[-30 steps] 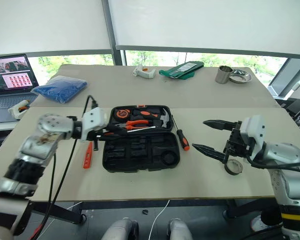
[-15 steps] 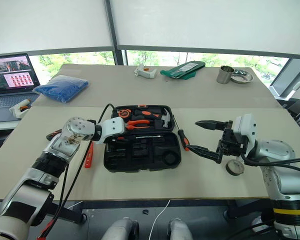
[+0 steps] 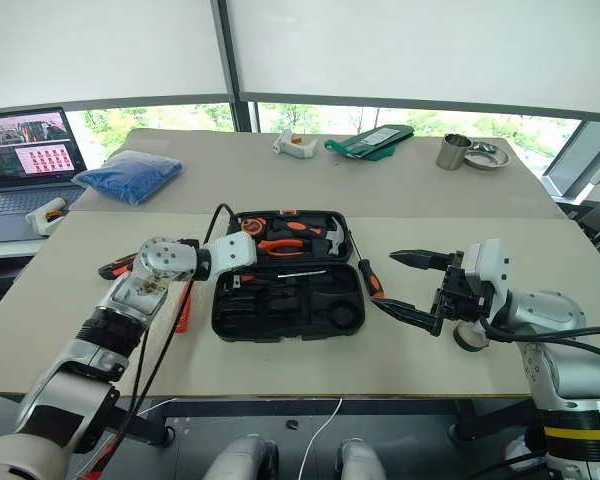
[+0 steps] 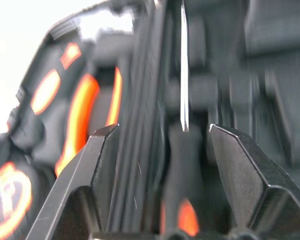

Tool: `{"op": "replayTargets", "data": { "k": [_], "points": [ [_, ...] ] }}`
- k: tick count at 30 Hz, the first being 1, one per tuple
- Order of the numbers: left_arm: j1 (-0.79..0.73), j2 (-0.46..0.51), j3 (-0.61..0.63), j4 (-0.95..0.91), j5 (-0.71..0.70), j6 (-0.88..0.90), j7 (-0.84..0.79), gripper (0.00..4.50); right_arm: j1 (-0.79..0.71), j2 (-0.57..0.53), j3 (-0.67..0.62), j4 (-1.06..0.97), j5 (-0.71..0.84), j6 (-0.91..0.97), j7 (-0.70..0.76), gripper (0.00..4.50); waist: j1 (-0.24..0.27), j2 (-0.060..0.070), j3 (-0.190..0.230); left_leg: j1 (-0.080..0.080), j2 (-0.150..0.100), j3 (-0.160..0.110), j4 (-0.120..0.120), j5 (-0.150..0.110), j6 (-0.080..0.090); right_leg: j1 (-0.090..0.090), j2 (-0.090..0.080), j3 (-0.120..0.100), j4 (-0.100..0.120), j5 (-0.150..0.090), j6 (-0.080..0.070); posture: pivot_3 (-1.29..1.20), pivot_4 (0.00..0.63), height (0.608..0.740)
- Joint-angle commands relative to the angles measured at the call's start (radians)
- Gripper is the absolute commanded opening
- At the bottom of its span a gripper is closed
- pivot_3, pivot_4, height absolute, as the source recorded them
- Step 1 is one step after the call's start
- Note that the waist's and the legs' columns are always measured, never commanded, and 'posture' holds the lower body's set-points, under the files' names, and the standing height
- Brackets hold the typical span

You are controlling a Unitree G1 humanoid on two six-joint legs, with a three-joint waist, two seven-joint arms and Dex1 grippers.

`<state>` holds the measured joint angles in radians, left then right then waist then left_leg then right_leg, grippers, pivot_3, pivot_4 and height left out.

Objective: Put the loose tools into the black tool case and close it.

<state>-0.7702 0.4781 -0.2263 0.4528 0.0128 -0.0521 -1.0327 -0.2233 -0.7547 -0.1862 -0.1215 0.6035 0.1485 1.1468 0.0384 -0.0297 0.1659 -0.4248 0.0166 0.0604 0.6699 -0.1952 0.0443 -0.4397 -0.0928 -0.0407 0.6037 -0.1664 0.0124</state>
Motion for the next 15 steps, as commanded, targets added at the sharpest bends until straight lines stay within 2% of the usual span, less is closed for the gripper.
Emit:
{"op": "replayTargets", "data": {
  "k": [1,2,5,10,11,15],
  "points": [
    [0.013,-0.024,0.090,-0.086,-0.110,0.091,0.023,2.91,-0.004,-0.003,-0.045,-0.020,0.017,-0.003,-0.003,4.50,-0.001,0.000,0.000,0.000,0.000,0.000,0.000,0.000,0.000,0.000,0.000,0.000,0.000,0.001,0.001,0.00,0.150,0.740],
    [0.019,-0.025,0.096,-0.093,-0.113,0.109,0.031,2.91,-0.004,-0.003,-0.046,-0.019,0.019,-0.001,-0.004,4.50,-0.001,0.000,0.000,0.000,0.000,0.000,0.000,0.000,0.000,0.000,0.000,0.000,0.001,0.002,0.004,0.00,0.150,0.740],
    [0.062,-0.036,0.088,-0.085,-0.098,0.174,0.072,2.18,-0.004,0.004,-0.048,-0.013,0.019,0.000,-0.010,4.50,-0.004,0.000,0.000,0.001,0.000,0.000,0.000,0.000,0.000,0.000,0.000,0.000,0.001,0.003,0.005,0.00,0.150,0.740],
    [0.106,-0.058,0.059,-0.108,-0.071,0.244,0.118,0.26,-0.008,0.015,-0.047,-0.006,0.013,0.003,-0.024,4.50,-0.002,0.000,0.000,0.001,0.000,0.000,0.001,0.000,0.000,0.000,0.000,0.001,0.004,0.003,0.004,0.00,0.150,0.740],
    [0.116,-0.063,0.044,-0.111,-0.053,0.253,0.135,0.06,-0.006,0.019,-0.046,-0.006,0.012,0.003,-0.026,4.50,-0.001,0.000,0.000,0.001,0.000,0.000,0.002,0.000,0.000,0.000,0.000,0.001,0.004,0.002,0.004,0.00,0.150,0.740],
    [0.139,-0.079,0.014,-0.125,-0.014,0.319,0.193,0.06,0.007,0.030,-0.044,-0.013,0.011,0.002,-0.030,4.50,0.000,0.000,0.000,0.001,0.000,0.000,0.005,0.000,0.000,0.001,0.000,0.000,0.005,0.000,-0.001,0.00,0.150,0.740]
  ]
}}
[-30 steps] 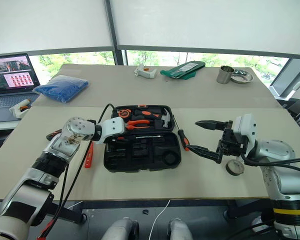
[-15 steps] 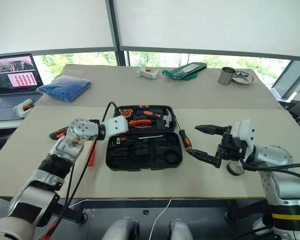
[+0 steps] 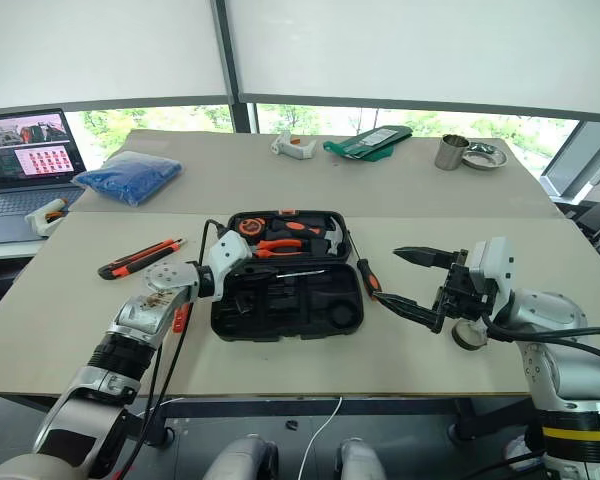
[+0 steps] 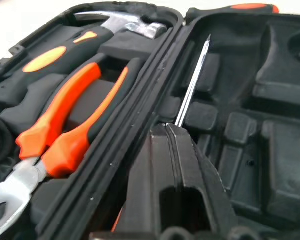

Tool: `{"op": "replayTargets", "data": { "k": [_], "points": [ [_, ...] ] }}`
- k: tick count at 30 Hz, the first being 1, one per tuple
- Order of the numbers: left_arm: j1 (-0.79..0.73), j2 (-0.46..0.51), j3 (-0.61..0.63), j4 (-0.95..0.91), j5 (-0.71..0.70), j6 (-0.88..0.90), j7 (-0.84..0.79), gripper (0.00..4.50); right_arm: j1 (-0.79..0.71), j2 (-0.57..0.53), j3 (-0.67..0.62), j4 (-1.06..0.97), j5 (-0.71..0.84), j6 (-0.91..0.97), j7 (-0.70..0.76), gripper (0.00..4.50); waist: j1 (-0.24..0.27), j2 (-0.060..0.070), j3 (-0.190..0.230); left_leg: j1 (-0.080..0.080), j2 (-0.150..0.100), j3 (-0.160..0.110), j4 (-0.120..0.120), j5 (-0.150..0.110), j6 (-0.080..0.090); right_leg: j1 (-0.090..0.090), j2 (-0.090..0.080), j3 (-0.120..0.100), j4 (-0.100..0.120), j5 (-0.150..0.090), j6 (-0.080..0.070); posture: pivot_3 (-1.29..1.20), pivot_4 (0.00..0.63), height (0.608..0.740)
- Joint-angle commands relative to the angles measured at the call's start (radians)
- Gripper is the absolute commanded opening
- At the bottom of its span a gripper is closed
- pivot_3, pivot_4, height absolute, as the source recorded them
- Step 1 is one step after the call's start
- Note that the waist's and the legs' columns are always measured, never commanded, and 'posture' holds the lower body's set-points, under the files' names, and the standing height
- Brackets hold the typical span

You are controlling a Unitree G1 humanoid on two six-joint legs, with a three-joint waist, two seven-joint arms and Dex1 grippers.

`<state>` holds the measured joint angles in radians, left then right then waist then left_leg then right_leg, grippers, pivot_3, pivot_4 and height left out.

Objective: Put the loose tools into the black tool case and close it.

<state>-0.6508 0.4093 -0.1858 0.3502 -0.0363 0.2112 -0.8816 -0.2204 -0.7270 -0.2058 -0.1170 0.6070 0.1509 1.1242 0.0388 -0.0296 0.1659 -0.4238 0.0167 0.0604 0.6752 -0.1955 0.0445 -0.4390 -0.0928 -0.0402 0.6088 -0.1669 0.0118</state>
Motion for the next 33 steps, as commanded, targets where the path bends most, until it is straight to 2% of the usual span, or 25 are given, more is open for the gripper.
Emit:
{"op": "replayTargets", "data": {
  "k": [1,6,10,13,16,21,25,27,30,33],
  "points": [
    [0.022,-0.013,-0.028,-0.026,0.038,0.070,0.051,0.06,0.004,0.003,-0.025,-0.018,0.008,0.000,-0.008,4.50,0.000,0.000,0.000,0.000,0.000,0.000,0.000,0.000,0.000,0.000,0.000,0.000,0.000,0.000,0.000,0.00,0.150,0.740],
    [0.040,-0.032,-0.058,-0.063,0.028,0.138,0.036,0.06,0.018,0.011,-0.023,-0.017,0.003,0.006,-0.024,4.50,0.000,0.001,0.000,0.001,0.000,0.000,0.001,0.000,0.000,0.001,0.000,0.000,0.001,0.000,0.000,0.00,0.150,0.740],
    [0.042,-0.033,-0.068,-0.048,0.034,0.100,0.026,0.06,0.031,0.008,-0.019,-0.016,-0.010,0.038,-0.060,4.50,0.002,0.001,-0.001,0.001,0.000,-0.001,0.001,0.000,0.000,0.001,-0.001,0.000,0.001,0.000,0.000,0.00,0.150,0.740],
    [0.040,-0.057,0.042,-0.070,-0.067,-0.019,0.021,0.06,0.066,0.009,-0.066,-0.037,-0.037,0.072,-0.170,4.50,0.002,0.001,-0.001,0.001,0.000,-0.001,0.001,0.000,0.000,0.001,-0.002,0.000,0.001,0.000,0.000,0.00,0.150,0.740],
    [0.056,-0.040,0.139,-0.102,-0.164,-0.142,-0.035,0.68,0.156,-0.011,-0.110,-0.079,-0.106,0.124,-0.297,4.50,0.005,0.001,0.000,-0.002,0.000,-0.001,0.001,0.000,0.000,-0.002,-0.002,0.000,0.001,0.000,0.000,0.00,0.150,0.740],
    [0.136,0.047,0.249,-0.155,-0.304,-0.288,-0.209,2.38,0.353,0.018,-0.217,-0.141,-0.123,0.113,-0.354,4.50,-0.002,0.002,-0.001,-0.005,0.000,-0.001,0.000,-0.001,0.001,-0.005,-0.002,0.000,0.000,0.000,-0.001,0.00,0.150,0.740],
    [0.238,0.160,0.311,-0.225,-0.430,-0.233,-0.366,3.83,0.492,0.052,-0.308,-0.111,-0.141,0.058,-0.358,4.50,-0.004,0.003,-0.001,-0.002,0.000,0.000,0.000,-0.002,0.002,-0.002,-0.002,0.001,0.000,-0.001,0.000,0.00,0.150,0.740],
    [0.289,0.206,0.351,-0.257,-0.493,-0.182,-0.401,4.47,0.537,0.059,-0.338,-0.103,-0.099,0.094,-0.337,4.50,-0.005,0.003,-0.001,-0.001,0.001,0.000,0.000,-0.004,-0.001,-0.002,-0.002,0.001,0.000,-0.001,0.000,0.00,0.150,0.740],
    [0.362,0.269,0.404,-0.291,-0.565,-0.100,-0.434,4.47,0.550,0.061,-0.335,-0.121,-0.084,0.127,-0.343,4.50,-0.008,0.004,-0.001,-0.001,0.001,0.000,0.000,-0.007,-0.007,-0.002,-0.003,0.001,-0.001,-0.001,0.000,0.00,0.150,0.740],
    [0.417,0.307,0.448,-0.286,-0.563,-0.113,-0.443,4.47,0.492,0.054,-0.311,-0.159,-0.071,0.183,-0.390,4.50,-0.019,0.006,0.000,-0.001,0.003,0.000,0.000,-0.007,-0.008,-0.002,-0.003,0.000,-0.003,-0.001,0.000,0.00,0.150,0.740]
  ]
}}
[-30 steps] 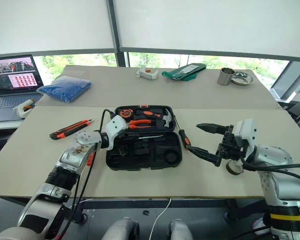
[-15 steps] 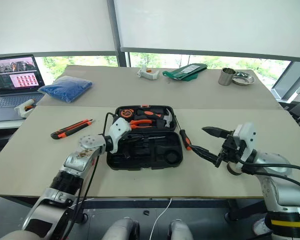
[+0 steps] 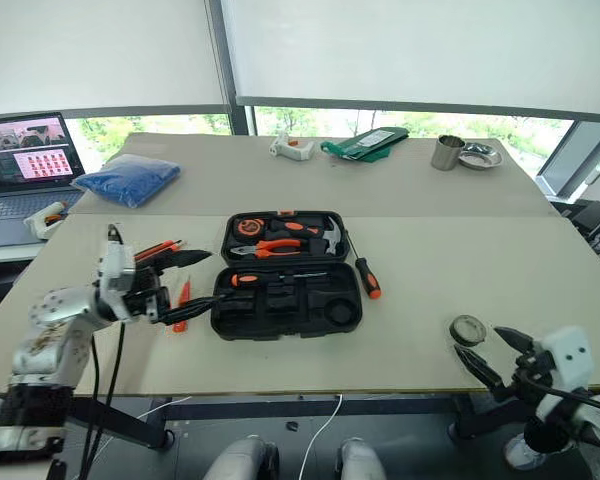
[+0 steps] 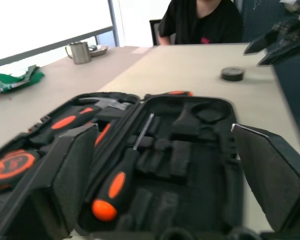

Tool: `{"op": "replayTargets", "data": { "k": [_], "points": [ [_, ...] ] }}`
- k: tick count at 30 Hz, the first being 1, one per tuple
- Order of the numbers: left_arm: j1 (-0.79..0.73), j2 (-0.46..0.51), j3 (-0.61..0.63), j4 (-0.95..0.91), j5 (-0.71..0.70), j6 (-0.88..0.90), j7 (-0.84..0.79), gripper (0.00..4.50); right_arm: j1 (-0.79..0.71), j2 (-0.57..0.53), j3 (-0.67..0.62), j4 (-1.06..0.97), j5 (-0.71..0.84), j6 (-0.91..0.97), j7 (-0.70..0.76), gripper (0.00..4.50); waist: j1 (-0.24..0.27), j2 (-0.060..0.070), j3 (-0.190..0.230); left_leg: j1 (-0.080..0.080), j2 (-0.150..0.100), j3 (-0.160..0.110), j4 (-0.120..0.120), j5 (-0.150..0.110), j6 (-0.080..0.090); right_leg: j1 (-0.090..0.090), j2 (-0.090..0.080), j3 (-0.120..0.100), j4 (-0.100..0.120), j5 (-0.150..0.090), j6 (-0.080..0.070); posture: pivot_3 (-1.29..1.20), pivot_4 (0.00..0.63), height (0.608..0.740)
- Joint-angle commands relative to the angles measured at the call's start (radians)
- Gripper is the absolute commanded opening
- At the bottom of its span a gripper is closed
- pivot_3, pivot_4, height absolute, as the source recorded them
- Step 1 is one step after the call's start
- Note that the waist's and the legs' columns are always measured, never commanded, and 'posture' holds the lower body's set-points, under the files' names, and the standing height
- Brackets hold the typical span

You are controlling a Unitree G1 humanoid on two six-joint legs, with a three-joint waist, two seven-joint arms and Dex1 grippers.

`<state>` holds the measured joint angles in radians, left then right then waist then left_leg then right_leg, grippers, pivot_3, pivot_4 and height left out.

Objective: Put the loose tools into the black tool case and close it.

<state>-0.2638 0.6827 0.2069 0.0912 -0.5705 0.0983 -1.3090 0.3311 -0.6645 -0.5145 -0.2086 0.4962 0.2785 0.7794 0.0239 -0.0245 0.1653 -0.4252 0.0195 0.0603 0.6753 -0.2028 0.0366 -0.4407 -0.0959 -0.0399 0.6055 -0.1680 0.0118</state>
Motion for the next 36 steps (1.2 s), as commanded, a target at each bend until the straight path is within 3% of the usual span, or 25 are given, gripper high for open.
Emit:
{"op": "replayTargets", "data": {
  "k": [1,5,9,12,17,24,32,36],
  "points": [
    [0.043,0.044,0.068,-0.021,-0.025,-0.011,-0.024,4.47,-0.098,-0.019,0.010,-0.088,0.057,0.102,-0.064,4.50,-0.009,0.001,0.001,0.000,0.001,0.000,0.000,0.000,0.000,0.000,0.000,0.000,0.000,0.000,0.000,0.00,0.150,0.740],
    [0.065,0.067,0.078,-0.036,-0.029,-0.001,-0.035,4.47,-0.302,-0.085,0.076,-0.125,0.122,0.401,-0.195,4.50,-0.019,0.005,0.002,-0.001,0.009,0.001,0.000,0.000,0.000,0.000,0.002,-0.002,-0.008,0.000,0.000,0.00,0.150,0.740],
    [0.058,0.039,0.081,-0.064,-0.030,-0.020,-0.002,4.47,-0.574,-0.125,0.209,-0.077,0.151,0.612,-0.237,4.50,-0.018,0.005,0.002,-0.002,0.011,0.005,-0.001,0.000,0.000,-0.003,0.003,-0.005,-0.010,0.000,0.000,0.00,0.150,0.740],
    [0.073,0.022,0.078,-0.097,-0.031,-0.019,0.019,4.47,-0.775,-0.121,0.357,0.016,0.079,0.700,-0.263,4.50,-0.018,0.005,0.002,-0.006,0.011,0.008,-0.001,0.000,0.000,-0.009,0.004,-0.005,-0.010,0.002,-0.003,0.00,0.150,0.740],
    [0.111,0.022,0.076,-0.147,-0.041,-0.001,0.025,4.47,-0.971,-0.069,0.507,0.133,0.018,0.789,-0.280,4.50,-0.011,0.004,0.001,-0.015,0.009,0.012,-0.001,0.001,0.008,-0.018,0.007,-0.002,-0.008,0.010,-0.005,0.00,0.150,0.740],
    [0.127,0.014,0.082,-0.176,-0.040,-0.005,0.056,4.47,-1.064,0.004,0.622,0.252,-0.060,0.846,-0.287,4.50,-0.012,0.004,0.001,-0.017,0.008,0.017,0.000,-0.005,0.011,-0.017,0.006,-0.002,-0.010,0.012,-0.001,0.00,0.150,0.740],
    [0.131,0.018,0.083,-0.178,-0.037,-0.011,0.063,4.47,-1.082,0.025,0.649,0.300,-0.113,0.844,-0.266,4.50,-0.015,0.004,0.001,-0.015,0.010,0.019,0.003,-0.004,0.011,-0.017,0.006,-0.001,-0.009,0.008,0.000,0.00,0.150,0.740],
    [0.120,0.014,0.076,-0.173,-0.034,-0.013,0.069,4.50,-1.079,0.035,0.672,0.314,-0.134,0.847,-0.254,3.40,-0.017,0.004,0.001,-0.015,0.011,0.020,0.003,-0.004,0.010,-0.017,0.007,-0.001,-0.008,0.008,0.000,0.00,0.150,0.740]
  ]
}}
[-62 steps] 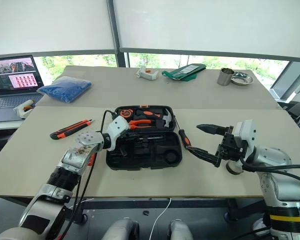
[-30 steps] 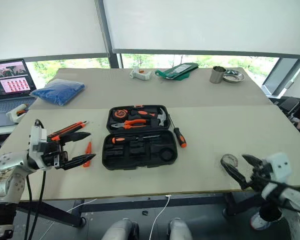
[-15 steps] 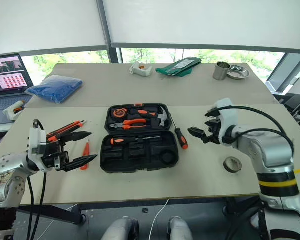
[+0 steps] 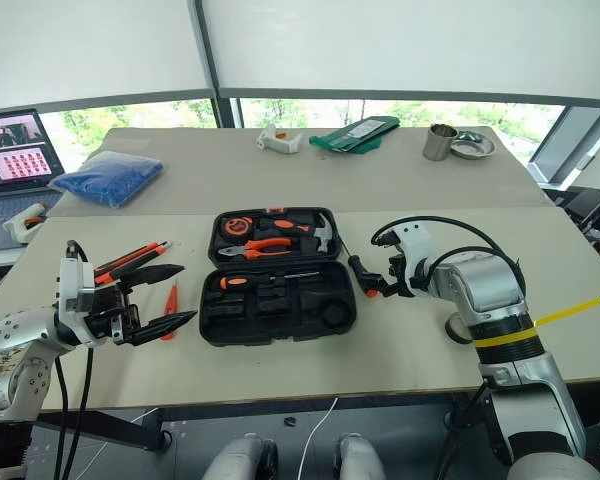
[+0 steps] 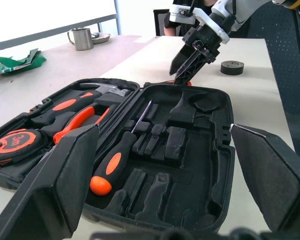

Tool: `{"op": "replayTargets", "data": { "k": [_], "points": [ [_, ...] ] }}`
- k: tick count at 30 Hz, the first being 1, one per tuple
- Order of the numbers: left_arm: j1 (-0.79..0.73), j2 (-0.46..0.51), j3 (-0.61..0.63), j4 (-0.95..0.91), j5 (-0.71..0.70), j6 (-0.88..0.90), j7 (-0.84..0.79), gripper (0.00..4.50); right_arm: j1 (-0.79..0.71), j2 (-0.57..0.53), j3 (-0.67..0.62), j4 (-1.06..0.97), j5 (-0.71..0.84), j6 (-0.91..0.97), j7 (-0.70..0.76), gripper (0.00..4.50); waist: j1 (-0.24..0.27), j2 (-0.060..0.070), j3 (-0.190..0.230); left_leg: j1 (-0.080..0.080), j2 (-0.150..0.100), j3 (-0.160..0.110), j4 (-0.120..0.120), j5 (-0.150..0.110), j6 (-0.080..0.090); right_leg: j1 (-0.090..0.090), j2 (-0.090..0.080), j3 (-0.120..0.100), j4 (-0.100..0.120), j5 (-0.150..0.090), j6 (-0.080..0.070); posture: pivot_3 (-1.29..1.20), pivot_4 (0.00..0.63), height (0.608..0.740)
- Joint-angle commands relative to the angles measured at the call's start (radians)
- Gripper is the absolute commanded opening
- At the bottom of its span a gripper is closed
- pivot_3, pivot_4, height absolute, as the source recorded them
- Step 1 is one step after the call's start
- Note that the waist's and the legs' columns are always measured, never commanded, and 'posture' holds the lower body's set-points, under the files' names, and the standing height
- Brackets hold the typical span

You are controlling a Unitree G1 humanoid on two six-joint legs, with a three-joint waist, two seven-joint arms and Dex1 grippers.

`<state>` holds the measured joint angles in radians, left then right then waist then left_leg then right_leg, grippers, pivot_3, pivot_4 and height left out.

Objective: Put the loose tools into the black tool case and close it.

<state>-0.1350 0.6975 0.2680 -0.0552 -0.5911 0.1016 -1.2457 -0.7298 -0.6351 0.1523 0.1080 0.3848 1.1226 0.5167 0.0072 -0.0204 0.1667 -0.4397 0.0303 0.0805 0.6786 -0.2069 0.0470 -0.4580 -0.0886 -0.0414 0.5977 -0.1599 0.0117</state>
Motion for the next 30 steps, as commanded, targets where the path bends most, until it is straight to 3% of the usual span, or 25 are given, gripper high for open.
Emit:
{"op": "replayTargets", "data": {
  "k": [1,7,12,16,18,24,26,30],
  "points": [
    [-0.012,-0.002,0.013,-0.025,-0.012,-0.017,0.006,4.50,-0.019,0.012,0.012,0.004,-0.030,0.001,0.011,3.06,-0.001,0.000,0.000,0.000,0.000,0.000,0.000,0.000,0.000,0.000,0.000,0.000,0.000,0.000,0.000,0.00,0.150,0.740],
    [-0.018,-0.010,0.003,-0.024,-0.010,-0.024,0.005,4.50,-0.017,0.041,0.013,0.042,-0.075,-0.048,0.004,1.10,-0.003,-0.001,-0.001,0.000,0.000,0.001,0.000,0.000,0.000,0.000,0.000,0.000,0.000,0.002,0.003,0.00,0.150,0.740],
    [-0.018,-0.022,-0.012,-0.020,-0.010,-0.017,0.004,4.50,0.017,0.043,-0.066,0.036,-0.099,-0.108,-0.045,1.10,-0.006,-0.001,-0.001,0.000,0.000,0.001,0.001,0.000,0.000,0.000,0.000,0.001,0.000,0.002,0.002,0.00,0.150,0.740],
    [-0.045,-0.045,-0.015,-0.019,-0.018,-0.009,0.034,4.50,0.058,0.076,-0.248,-0.038,-0.072,-0.161,-0.136,1.10,-0.001,-0.001,-0.001,0.000,0.000,0.001,0.001,0.000,0.000,0.000,0.000,0.000,0.000,0.003,0.003,0.00,0.150,0.740],
    [-0.043,-0.053,-0.017,-0.017,-0.007,-0.014,0.047,4.50,0.050,0.062,-0.241,-0.073,-0.066,-0.280,-0.055,1.10,-0.003,-0.001,-0.001,0.000,0.000,0.002,0.001,0.000,0.000,0.000,0.000,0.001,0.000,0.004,0.004,0.00,0.150,0.740],
    [-0.006,-0.068,0.008,0.032,0.022,-0.053,0.077,4.50,-0.024,-0.027,0.063,0.001,-0.214,-0.949,0.514,1.10,-0.033,-0.001,-0.001,0.002,0.003,0.002,0.000,0.000,0.000,0.000,0.005,0.002,0.000,0.004,0.004,0.00,0.150,0.740],
    [0.006,-0.064,0.020,0.042,0.022,-0.064,0.079,4.50,-0.068,-0.026,0.137,0.072,-0.257,-1.060,0.628,1.10,-0.033,-0.001,-0.001,0.004,0.004,0.002,0.000,0.000,0.000,0.001,0.007,0.003,0.000,0.004,0.004,0.00,0.150,0.740],
    [0.029,-0.057,0.039,0.043,0.017,-0.074,0.083,4.50,-0.161,0.018,0.238,0.210,-0.347,-1.126,0.710,1.10,-0.024,-0.001,0.000,0.005,0.006,0.002,0.000,0.001,-0.001,0.001,0.009,0.003,0.002,0.002,-0.003,0.00,0.150,0.740]
  ]
}}
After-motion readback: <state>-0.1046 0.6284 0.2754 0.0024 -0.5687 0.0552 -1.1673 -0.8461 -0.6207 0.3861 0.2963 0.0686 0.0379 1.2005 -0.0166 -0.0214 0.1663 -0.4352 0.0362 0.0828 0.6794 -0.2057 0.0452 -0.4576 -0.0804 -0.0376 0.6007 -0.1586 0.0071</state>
